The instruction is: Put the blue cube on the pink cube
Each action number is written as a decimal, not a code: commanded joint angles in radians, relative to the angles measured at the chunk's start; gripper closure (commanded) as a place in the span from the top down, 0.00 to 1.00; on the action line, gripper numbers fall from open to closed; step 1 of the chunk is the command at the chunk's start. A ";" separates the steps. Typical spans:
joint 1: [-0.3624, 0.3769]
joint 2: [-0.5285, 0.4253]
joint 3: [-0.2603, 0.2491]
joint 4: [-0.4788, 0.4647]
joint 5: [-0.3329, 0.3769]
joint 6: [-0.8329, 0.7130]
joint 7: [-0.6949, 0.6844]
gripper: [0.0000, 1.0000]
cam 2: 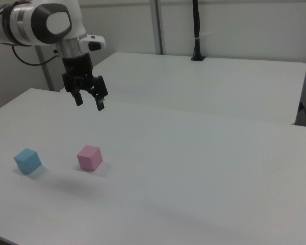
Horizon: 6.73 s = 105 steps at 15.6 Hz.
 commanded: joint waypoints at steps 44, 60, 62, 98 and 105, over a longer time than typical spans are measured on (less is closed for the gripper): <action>0.431 0.271 0.129 -0.172 0.027 0.261 0.284 1.00; 0.365 0.184 0.141 -0.119 -0.016 0.177 0.339 0.02; 0.331 0.158 0.103 -0.064 -0.006 0.103 0.269 0.02; 0.211 0.225 -0.062 -0.063 0.011 0.166 0.042 1.00; 0.072 0.026 -0.062 -0.052 -0.005 0.147 0.028 1.00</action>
